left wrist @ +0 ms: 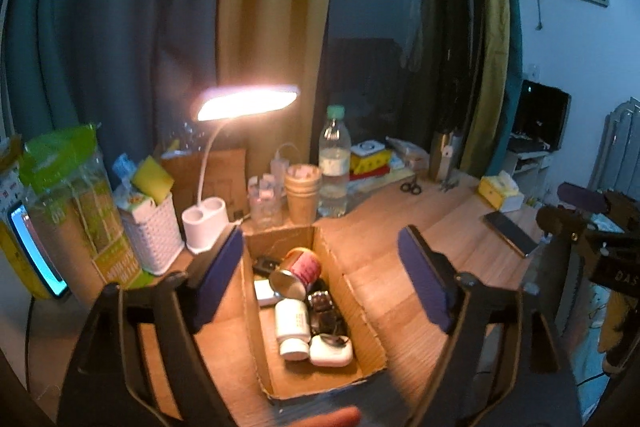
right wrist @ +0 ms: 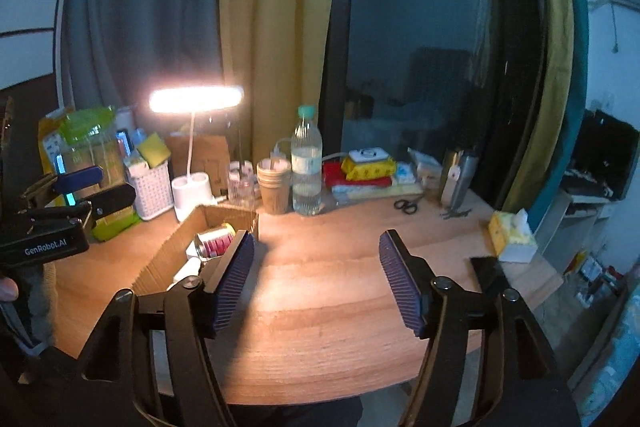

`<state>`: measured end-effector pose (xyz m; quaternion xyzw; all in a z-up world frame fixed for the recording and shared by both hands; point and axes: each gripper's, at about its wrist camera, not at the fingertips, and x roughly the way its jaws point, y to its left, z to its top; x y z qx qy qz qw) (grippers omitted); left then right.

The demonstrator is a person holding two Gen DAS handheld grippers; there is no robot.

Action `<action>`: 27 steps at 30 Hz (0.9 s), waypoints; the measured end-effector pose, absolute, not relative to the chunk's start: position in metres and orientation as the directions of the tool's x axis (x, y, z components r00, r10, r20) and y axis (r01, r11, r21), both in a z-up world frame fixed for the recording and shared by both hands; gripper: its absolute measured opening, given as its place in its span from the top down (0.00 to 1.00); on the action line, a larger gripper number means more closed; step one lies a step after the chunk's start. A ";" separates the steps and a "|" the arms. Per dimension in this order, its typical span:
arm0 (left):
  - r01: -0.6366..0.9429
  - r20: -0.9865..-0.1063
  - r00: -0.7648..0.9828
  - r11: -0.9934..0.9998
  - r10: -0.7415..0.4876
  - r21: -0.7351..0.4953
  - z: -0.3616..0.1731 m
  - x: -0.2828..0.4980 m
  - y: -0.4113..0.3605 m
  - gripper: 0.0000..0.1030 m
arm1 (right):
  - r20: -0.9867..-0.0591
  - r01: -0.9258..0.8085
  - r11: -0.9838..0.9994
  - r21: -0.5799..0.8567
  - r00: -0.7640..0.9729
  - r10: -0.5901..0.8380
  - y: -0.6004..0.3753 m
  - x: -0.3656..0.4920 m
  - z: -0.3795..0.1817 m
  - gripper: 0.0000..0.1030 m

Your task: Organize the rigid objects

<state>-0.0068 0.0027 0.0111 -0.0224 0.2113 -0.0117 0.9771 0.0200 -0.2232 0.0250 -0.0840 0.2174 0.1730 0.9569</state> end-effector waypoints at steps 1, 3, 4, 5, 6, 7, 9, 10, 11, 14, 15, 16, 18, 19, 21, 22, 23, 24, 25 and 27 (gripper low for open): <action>0.014 -0.400 0.916 0.999 -0.031 -0.045 0.015 -0.009 0.002 0.14 | -0.437 -0.366 0.926 -0.089 0.850 0.294 -0.223 0.017 0.028 0.33; 0.010 -0.370 0.929 0.999 -0.024 -0.041 0.023 -0.016 0.002 0.13 | -0.419 -0.364 0.926 -0.097 0.859 0.294 -0.222 0.012 0.035 0.33; 0.008 -0.355 0.935 0.999 -0.022 -0.041 0.028 -0.019 0.002 0.13 | -0.412 -0.363 0.926 -0.099 0.862 0.294 -0.223 0.010 0.038 0.32; 0.007 -0.340 0.940 0.999 -0.021 -0.042 0.032 -0.023 0.002 0.12 | -0.405 -0.362 0.927 -0.099 0.866 0.295 -0.222 0.008 0.040 0.32; 0.004 -0.331 0.944 0.999 -0.018 -0.042 0.035 -0.025 0.003 0.11 | -0.395 -0.362 0.927 -0.099 0.870 0.297 -0.222 0.005 0.044 0.32; 0.000 -0.320 0.947 0.999 -0.014 -0.043 0.038 -0.027 0.004 0.08 | -0.388 -0.361 0.928 -0.098 0.872 0.298 -0.222 0.003 0.046 0.32; -0.007 -0.305 0.952 0.999 -0.007 -0.043 0.044 -0.030 0.005 0.06 | -0.374 -0.360 0.928 -0.100 0.877 0.300 -0.221 0.001 0.051 0.30; -0.008 -0.298 0.955 0.999 -0.005 -0.043 0.046 -0.032 0.006 0.05 | -0.368 -0.359 0.928 -0.101 0.880 0.300 -0.221 0.000 0.053 0.29; -0.012 -0.291 0.957 0.999 -0.001 -0.041 0.049 -0.034 0.005 0.05 | -0.363 -0.358 0.928 -0.102 0.882 0.300 -0.221 -0.001 0.055 0.28; -0.025 -0.267 0.964 0.999 0.016 -0.032 0.058 -0.040 0.006 0.04 | -0.352 -0.355 0.930 -0.101 0.887 0.300 -0.220 -0.003 0.060 0.27; -0.030 -0.260 0.965 0.999 0.021 -0.030 0.060 -0.041 0.007 0.03 | -0.348 -0.354 0.930 -0.102 0.888 0.300 -0.220 -0.003 0.062 0.27; -0.029 -0.250 0.968 0.999 0.021 -0.029 0.064 -0.044 0.007 0.01 | -0.344 -0.353 0.930 -0.102 0.890 0.300 -0.219 -0.003 0.063 0.27; -0.029 -0.232 0.972 0.999 0.021 -0.029 0.068 -0.047 0.009 0.01 | -0.337 -0.353 0.930 -0.104 0.892 0.301 -0.218 -0.004 0.065 0.27; -0.028 -0.227 0.974 0.999 0.021 -0.029 0.070 -0.049 0.009 0.01 | -0.335 -0.353 0.930 -0.105 0.893 0.301 -0.218 -0.004 0.065 0.27; -0.025 -0.223 0.975 0.999 0.018 -0.029 0.071 -0.049 0.009 0.01 | -0.333 -0.351 0.931 -0.103 0.894 0.300 -0.217 -0.003 0.066 0.27; -0.022 -0.225 0.974 0.999 0.015 -0.028 0.071 -0.049 0.009 0.01 | -0.333 -0.349 0.932 -0.102 0.894 0.299 -0.218 -0.002 0.065 0.27; -0.021 -0.227 0.974 0.999 0.014 -0.028 0.071 -0.048 0.010 0.01 | -0.334 -0.348 0.932 -0.102 0.894 0.298 -0.218 -0.001 0.064 0.27; -0.019 -0.230 0.973 0.999 0.012 -0.028 0.070 -0.047 0.010 0.01 | -0.337 -0.347 0.932 -0.102 0.894 0.296 -0.218 0.000 0.064 0.27; -0.018 -0.232 0.973 0.999 0.011 -0.028 0.070 -0.046 0.010 0.01 | -0.338 -0.346 0.933 -0.102 0.894 0.294 -0.218 0.001 0.063 0.27; -0.018 -0.235 0.972 0.999 0.011 -0.028 0.070 -0.043 0.011 0.01 | -0.340 -0.343 0.934 -0.101 0.894 0.292 -0.218 0.002 0.063 0.27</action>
